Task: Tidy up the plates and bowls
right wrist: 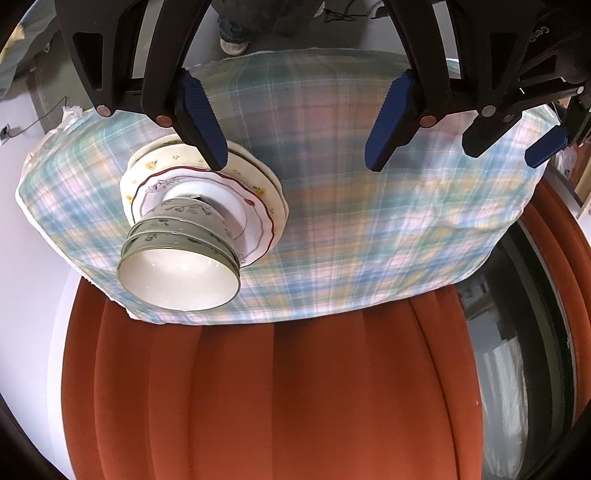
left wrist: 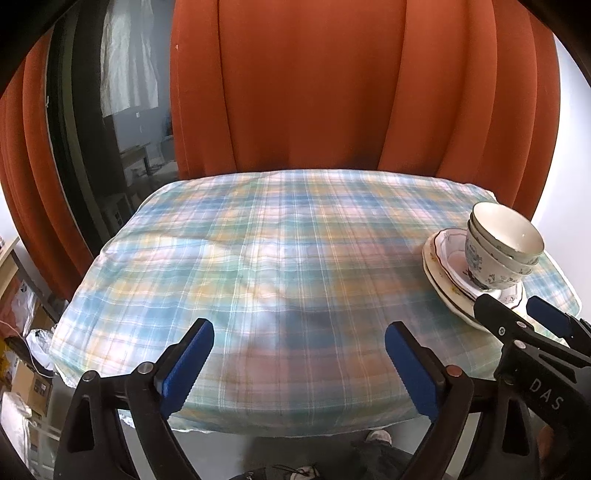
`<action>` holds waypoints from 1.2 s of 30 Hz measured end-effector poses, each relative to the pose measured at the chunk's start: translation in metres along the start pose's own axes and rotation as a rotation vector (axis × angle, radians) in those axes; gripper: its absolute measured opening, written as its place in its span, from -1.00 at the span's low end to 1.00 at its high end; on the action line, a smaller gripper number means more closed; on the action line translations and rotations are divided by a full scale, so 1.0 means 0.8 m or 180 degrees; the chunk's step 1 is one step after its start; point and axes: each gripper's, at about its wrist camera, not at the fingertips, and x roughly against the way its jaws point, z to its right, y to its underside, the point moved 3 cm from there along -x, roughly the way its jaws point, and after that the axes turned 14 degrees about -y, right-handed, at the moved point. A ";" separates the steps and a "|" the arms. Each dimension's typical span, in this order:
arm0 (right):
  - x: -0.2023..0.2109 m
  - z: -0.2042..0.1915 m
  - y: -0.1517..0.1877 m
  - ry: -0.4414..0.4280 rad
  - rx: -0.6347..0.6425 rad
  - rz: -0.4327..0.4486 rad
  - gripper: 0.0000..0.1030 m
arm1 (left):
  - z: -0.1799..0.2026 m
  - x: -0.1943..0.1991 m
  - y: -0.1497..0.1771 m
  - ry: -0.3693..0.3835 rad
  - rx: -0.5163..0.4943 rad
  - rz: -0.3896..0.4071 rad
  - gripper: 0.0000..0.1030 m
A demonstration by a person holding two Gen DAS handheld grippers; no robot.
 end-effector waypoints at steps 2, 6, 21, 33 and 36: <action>0.001 0.001 -0.002 -0.0004 -0.0010 0.0024 0.60 | 0.000 -0.001 -0.002 0.0003 0.0009 0.0012 0.88; 0.000 0.003 -0.004 0.0013 -0.0021 0.0011 0.62 | 0.000 -0.001 -0.002 0.0004 0.0008 0.0013 0.89; 0.000 0.001 -0.014 0.0006 0.0043 0.0029 0.62 | -0.003 -0.002 -0.015 0.0010 0.0067 0.0120 0.99; 0.000 0.001 -0.017 0.0039 0.0047 0.0055 0.69 | -0.003 -0.003 -0.017 0.0047 0.0091 0.0111 0.99; 0.000 0.001 -0.017 0.0033 0.0051 0.0053 0.71 | -0.004 -0.004 -0.017 -0.0006 0.0081 0.0108 0.99</action>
